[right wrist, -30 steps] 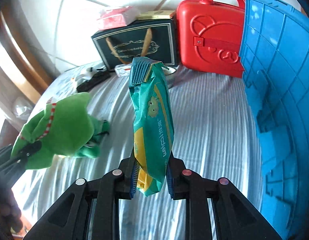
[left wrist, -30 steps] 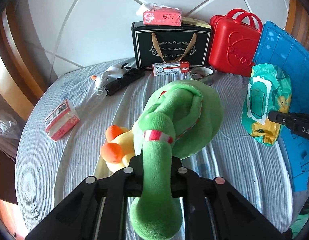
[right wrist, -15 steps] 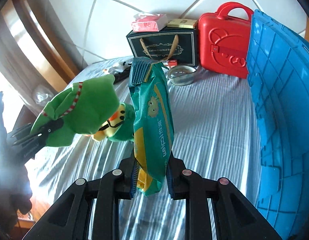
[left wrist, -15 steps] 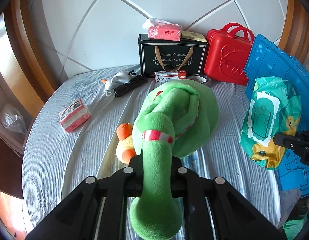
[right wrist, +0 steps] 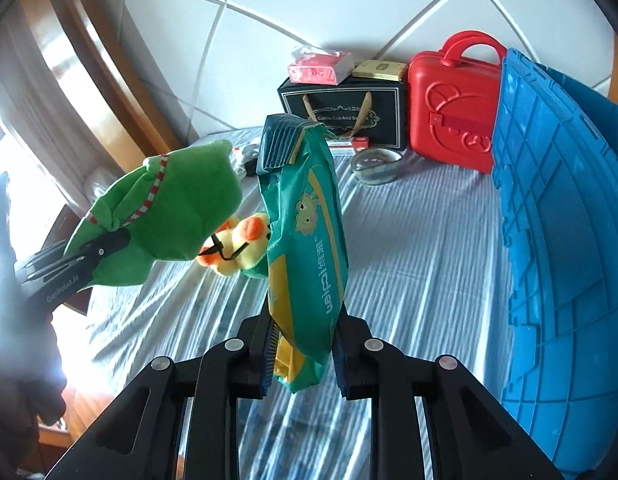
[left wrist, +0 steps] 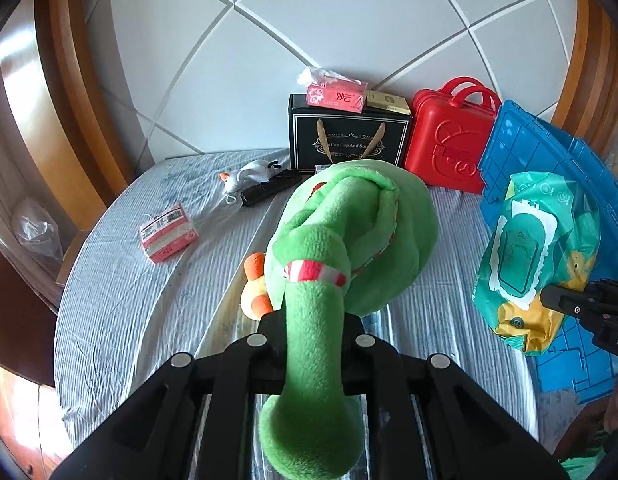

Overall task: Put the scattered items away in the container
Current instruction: 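Lift the crocodile plush with the left gripper while the right lifts the wipes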

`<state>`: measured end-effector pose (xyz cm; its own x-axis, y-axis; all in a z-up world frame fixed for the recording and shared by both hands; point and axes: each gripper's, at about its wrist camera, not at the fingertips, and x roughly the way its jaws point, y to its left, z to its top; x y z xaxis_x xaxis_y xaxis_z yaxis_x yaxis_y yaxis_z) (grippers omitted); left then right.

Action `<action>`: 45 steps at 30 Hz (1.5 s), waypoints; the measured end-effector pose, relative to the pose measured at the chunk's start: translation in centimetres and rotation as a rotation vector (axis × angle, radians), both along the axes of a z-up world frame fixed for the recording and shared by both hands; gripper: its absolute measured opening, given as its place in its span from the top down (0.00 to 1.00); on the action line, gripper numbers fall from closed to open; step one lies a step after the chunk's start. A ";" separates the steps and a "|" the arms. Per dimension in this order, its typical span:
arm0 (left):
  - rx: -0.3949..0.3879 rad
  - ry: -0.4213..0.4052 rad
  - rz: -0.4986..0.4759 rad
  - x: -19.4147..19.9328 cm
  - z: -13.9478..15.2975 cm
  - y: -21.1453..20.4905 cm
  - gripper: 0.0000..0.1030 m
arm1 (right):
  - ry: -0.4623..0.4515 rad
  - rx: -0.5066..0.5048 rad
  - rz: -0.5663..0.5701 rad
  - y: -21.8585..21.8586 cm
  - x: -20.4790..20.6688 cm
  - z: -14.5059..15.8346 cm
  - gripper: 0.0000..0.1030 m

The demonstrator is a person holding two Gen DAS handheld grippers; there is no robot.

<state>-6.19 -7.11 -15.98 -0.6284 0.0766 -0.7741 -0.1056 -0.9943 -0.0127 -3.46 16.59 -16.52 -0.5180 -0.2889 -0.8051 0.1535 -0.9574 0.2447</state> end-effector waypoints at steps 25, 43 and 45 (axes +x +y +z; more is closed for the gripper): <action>-0.022 0.065 0.029 3.9 5.9 1.9 0.88 | 0.091 -0.053 0.046 0.6 4.2 5.6 0.78; -0.025 0.144 0.038 5.2 10.3 5.3 0.88 | 0.135 -0.067 0.087 3.4 5.3 7.9 0.78; -0.024 0.152 0.035 5.2 10.7 5.7 0.88 | 0.143 -0.065 0.090 3.8 5.4 8.2 0.78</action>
<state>-0.97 -1.39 -5.32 -0.7408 0.0349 -0.6708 -0.0693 -0.9973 0.0246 1.97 20.37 -8.27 -0.5954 -0.3882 -0.7034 0.2752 -0.9211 0.2753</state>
